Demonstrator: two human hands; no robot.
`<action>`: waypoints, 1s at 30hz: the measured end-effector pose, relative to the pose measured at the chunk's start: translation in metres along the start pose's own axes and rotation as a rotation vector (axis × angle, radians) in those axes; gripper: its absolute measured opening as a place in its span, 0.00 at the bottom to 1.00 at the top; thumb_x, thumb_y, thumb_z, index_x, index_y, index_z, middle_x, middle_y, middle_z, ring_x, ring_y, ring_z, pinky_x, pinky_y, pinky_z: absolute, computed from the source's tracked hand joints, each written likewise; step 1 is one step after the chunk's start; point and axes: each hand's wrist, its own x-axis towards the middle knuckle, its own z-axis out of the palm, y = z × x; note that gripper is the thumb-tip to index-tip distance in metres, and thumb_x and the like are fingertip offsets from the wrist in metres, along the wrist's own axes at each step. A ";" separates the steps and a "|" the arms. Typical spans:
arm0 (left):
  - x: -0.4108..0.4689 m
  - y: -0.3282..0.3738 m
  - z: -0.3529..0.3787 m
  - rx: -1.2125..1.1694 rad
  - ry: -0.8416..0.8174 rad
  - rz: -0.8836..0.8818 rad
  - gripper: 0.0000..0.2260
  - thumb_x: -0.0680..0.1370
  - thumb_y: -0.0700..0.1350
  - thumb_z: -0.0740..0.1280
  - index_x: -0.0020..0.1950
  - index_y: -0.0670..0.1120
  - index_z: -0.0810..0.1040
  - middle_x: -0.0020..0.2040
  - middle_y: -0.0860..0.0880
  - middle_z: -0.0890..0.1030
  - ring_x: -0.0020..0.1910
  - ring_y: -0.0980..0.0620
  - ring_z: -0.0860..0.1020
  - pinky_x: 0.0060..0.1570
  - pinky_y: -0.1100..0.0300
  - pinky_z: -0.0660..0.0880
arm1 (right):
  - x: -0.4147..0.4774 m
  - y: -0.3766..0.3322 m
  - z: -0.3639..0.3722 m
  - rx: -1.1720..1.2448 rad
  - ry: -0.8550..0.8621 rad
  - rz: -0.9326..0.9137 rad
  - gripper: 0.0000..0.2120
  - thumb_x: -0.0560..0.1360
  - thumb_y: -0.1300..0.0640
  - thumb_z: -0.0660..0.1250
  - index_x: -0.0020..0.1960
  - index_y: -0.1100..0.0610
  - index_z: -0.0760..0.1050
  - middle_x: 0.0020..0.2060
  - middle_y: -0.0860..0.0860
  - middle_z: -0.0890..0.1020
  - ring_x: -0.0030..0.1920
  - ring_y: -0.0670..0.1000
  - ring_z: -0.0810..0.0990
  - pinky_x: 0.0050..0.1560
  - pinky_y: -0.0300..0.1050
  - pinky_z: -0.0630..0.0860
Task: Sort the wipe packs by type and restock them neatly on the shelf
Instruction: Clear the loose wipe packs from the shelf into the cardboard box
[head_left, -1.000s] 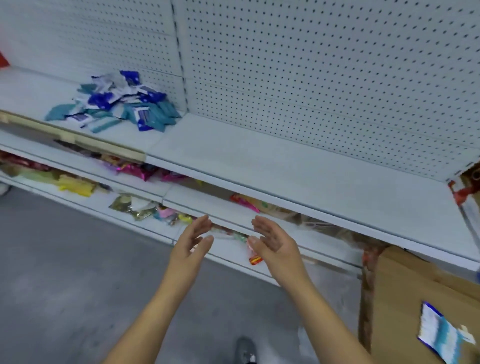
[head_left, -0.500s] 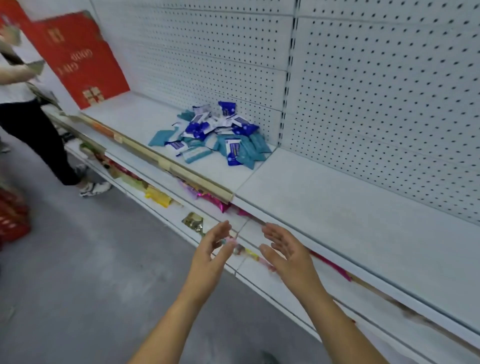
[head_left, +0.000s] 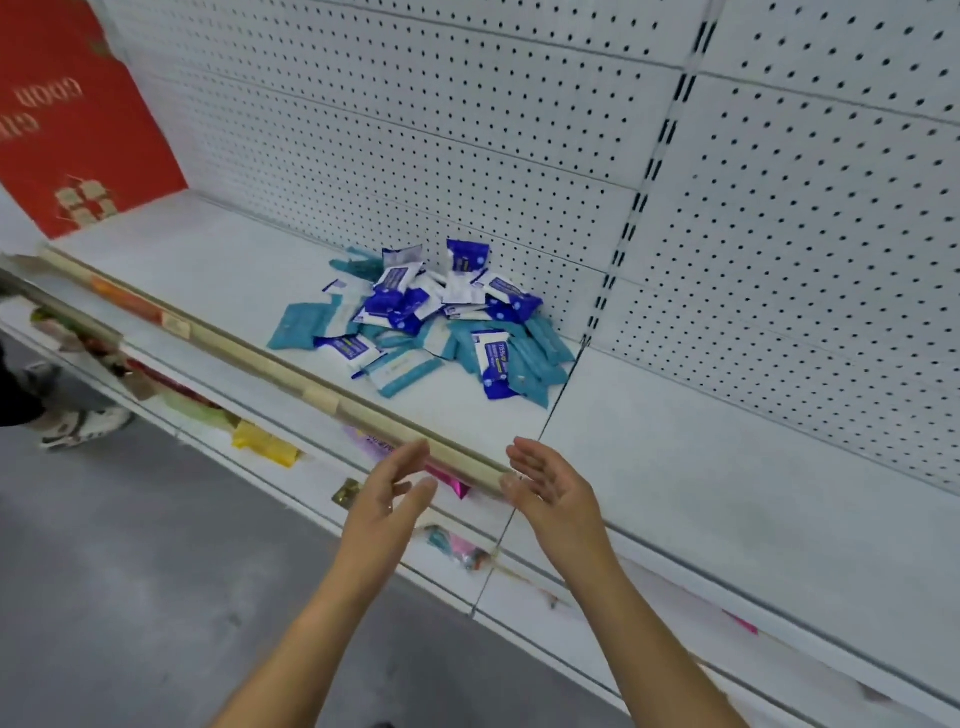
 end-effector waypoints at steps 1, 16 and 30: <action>0.012 0.001 -0.010 0.006 -0.017 0.006 0.19 0.79 0.54 0.67 0.70 0.58 0.74 0.62 0.61 0.80 0.62 0.60 0.77 0.63 0.51 0.76 | 0.008 -0.003 0.009 0.007 0.019 0.002 0.18 0.76 0.57 0.71 0.64 0.45 0.76 0.58 0.41 0.81 0.61 0.42 0.79 0.65 0.47 0.77; 0.213 -0.016 -0.054 0.080 -0.126 -0.092 0.16 0.79 0.47 0.71 0.67 0.55 0.77 0.62 0.58 0.80 0.61 0.61 0.77 0.65 0.52 0.74 | 0.179 0.002 0.036 0.049 0.260 0.091 0.17 0.75 0.56 0.73 0.61 0.42 0.76 0.57 0.41 0.82 0.58 0.44 0.80 0.61 0.48 0.78; 0.414 -0.024 -0.102 0.261 -0.030 -0.098 0.14 0.80 0.48 0.68 0.65 0.46 0.79 0.60 0.49 0.81 0.59 0.53 0.78 0.63 0.54 0.74 | 0.335 -0.050 0.051 -0.081 0.467 0.114 0.11 0.80 0.52 0.66 0.61 0.50 0.78 0.55 0.45 0.82 0.53 0.42 0.80 0.49 0.37 0.76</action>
